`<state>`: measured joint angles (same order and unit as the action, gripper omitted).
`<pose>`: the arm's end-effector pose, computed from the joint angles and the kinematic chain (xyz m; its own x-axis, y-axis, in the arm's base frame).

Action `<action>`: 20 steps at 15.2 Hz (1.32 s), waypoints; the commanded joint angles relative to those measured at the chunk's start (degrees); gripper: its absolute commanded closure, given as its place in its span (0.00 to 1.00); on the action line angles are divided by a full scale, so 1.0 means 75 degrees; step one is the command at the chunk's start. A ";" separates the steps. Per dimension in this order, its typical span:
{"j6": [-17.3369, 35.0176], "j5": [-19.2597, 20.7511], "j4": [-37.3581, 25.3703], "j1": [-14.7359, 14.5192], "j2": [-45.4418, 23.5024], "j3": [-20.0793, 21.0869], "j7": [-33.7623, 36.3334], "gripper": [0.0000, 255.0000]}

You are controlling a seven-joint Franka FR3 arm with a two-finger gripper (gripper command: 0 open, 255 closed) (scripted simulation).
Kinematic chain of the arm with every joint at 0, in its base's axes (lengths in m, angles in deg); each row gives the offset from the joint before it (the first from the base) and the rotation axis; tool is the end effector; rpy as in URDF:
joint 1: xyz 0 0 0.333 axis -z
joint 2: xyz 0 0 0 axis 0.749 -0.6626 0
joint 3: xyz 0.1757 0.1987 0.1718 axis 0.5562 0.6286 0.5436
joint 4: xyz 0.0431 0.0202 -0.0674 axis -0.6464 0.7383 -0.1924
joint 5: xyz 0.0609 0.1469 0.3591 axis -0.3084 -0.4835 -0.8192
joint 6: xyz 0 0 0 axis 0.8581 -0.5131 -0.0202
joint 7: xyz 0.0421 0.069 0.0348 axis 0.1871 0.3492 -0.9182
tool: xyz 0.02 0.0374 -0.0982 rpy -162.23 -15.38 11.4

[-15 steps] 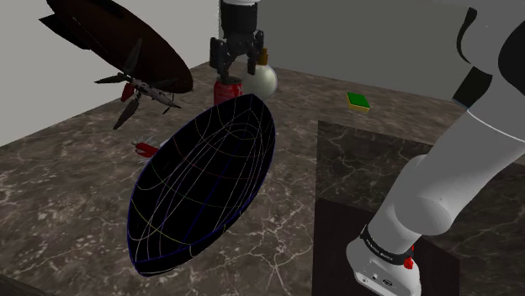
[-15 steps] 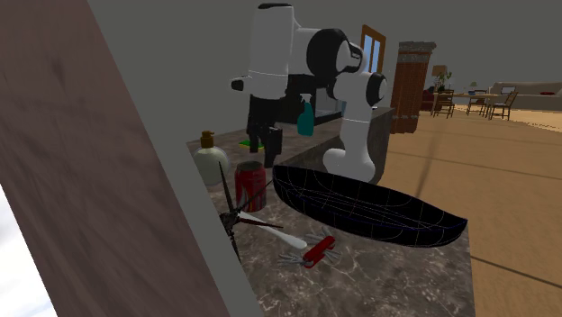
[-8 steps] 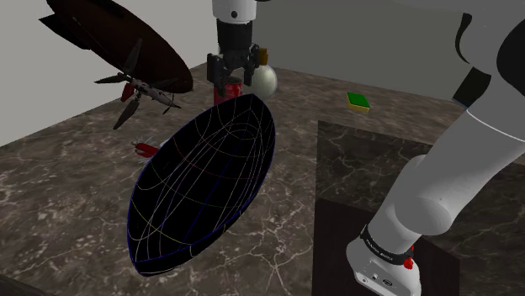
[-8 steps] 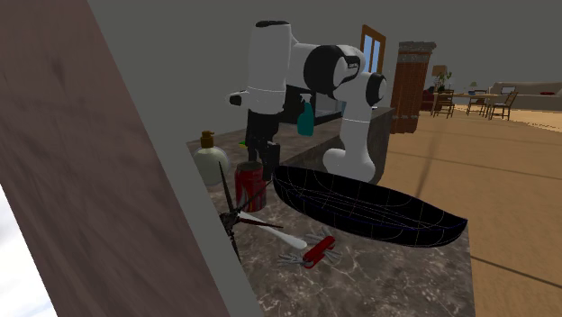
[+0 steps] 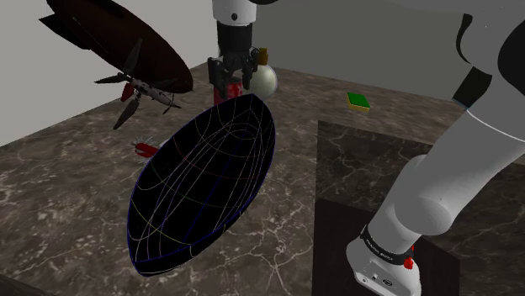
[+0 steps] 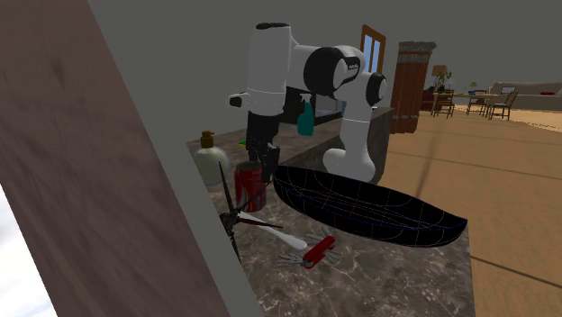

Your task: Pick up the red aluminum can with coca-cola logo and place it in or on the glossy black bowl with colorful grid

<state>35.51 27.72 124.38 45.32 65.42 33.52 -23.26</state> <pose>0.4723 0.2066 0.6097 0.9975 0.0366 0.0608 0.0275 -0.9893 0.1436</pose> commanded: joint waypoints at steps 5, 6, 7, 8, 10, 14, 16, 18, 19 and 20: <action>-0.0001 0.0002 -0.0002 0.0000 -0.0014 0.0002 0.0004 1.00; 0.0000 0.0002 0.0000 -0.0001 -0.0012 0.0003 0.0006 1.00; -0.0001 0.0002 -0.0002 -0.0001 -0.0013 0.0003 0.0006 1.00; -0.0003 0.0001 0.0000 0.0000 -0.0009 0.0001 0.0003 1.00; -0.0104 0.0006 -0.0118 0.0002 -0.0026 0.0002 -0.0008 1.00; -0.0531 0.0039 -0.0644 0.0003 -0.0131 0.0018 -0.0035 1.00; -0.0749 0.0061 -0.0922 0.0002 -0.0195 0.0029 -0.0045 1.00; -0.0970 0.0086 -0.1212 -0.0001 -0.0269 0.0042 -0.0054 1.00; -0.1083 0.0101 -0.1362 -0.0003 -0.0310 0.0049 -0.0058 1.00; -0.1196 0.0116 -0.1515 -0.0005 -0.0353 0.0057 -0.0061 1.00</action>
<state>27.43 28.51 114.11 45.31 62.98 33.90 -23.69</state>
